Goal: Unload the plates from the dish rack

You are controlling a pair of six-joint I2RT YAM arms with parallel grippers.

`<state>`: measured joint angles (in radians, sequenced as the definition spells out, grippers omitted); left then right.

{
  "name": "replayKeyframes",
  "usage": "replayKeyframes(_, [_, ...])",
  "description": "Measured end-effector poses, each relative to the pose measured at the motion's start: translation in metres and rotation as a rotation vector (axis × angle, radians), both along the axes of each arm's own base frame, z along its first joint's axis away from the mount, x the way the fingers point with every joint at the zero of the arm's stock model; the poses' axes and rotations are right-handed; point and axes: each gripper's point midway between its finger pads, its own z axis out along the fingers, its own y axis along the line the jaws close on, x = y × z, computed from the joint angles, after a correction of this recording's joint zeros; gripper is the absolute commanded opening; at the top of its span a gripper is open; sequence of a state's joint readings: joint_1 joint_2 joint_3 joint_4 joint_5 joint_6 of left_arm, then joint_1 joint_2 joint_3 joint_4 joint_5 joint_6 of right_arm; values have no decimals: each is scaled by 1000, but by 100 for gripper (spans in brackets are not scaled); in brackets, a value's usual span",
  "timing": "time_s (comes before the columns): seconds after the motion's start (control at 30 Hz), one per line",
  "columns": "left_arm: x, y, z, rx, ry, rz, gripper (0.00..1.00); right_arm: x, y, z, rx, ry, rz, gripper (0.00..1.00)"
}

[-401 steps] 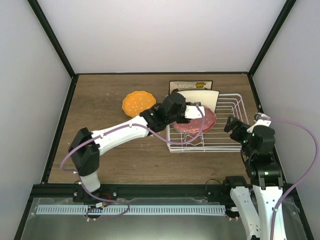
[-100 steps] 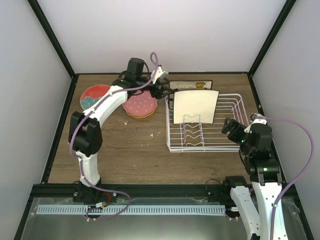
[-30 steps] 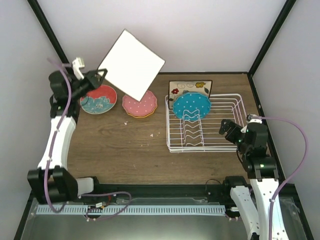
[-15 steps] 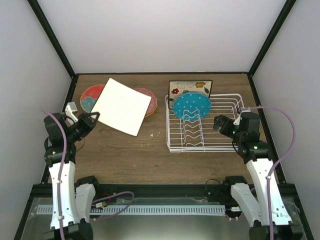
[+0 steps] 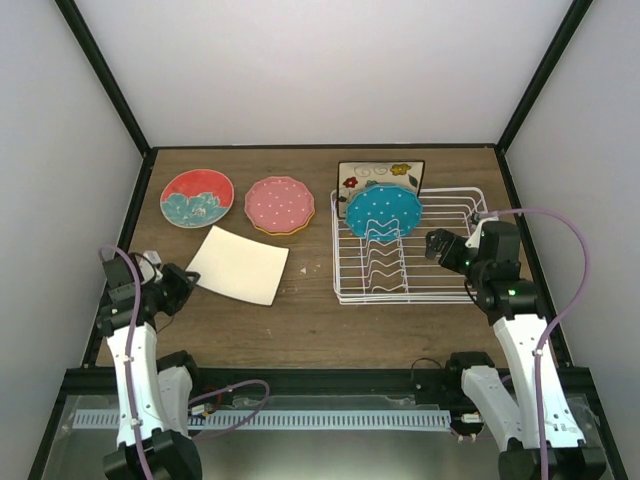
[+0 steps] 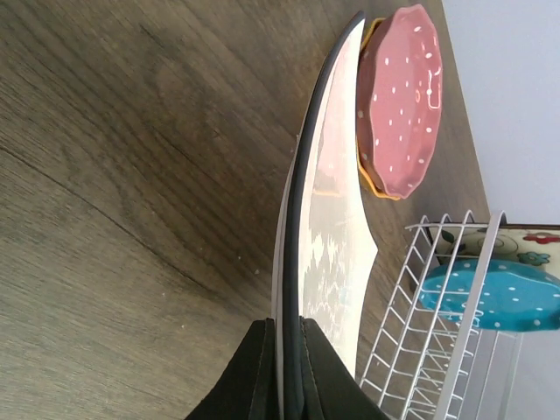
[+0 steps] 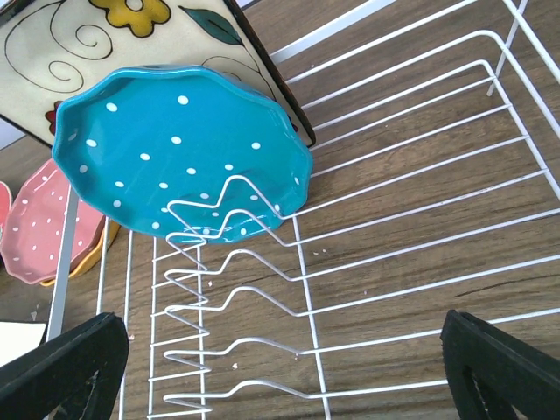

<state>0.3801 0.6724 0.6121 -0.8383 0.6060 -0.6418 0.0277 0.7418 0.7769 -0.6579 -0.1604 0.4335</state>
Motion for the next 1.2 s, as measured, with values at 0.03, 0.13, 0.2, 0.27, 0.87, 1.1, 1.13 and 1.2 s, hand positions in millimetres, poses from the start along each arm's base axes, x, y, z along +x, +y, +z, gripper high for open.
replayKeyframes(0.03, [0,1,-1,1,6,3,4,-1,0,0,0,0,0,100])
replayKeyframes(0.13, [0,4,-5,4,24,19,4,-2,0,1,0,-4,0,100])
replayKeyframes(0.2, [0,8,-8,6,41,36,4,-3,0,3,0,-9,0,100])
replayKeyframes(0.27, [0,13,-14,5,64,56,4,-4,0,3,0,-12,0,100])
replayKeyframes(0.87, [7,11,-56,-103,161,66,33,-18,-1,13,18,-43,-17,100])
replayKeyframes(1.1, [4,8,-67,-130,177,72,60,-22,-2,12,19,-38,-20,100])
replayKeyframes(1.13, [4,8,-68,-133,177,74,66,-22,-2,13,19,-39,-21,100])
replayKeyframes(1.2, [4,7,-71,-141,184,76,74,-22,-2,13,19,-41,-22,100])
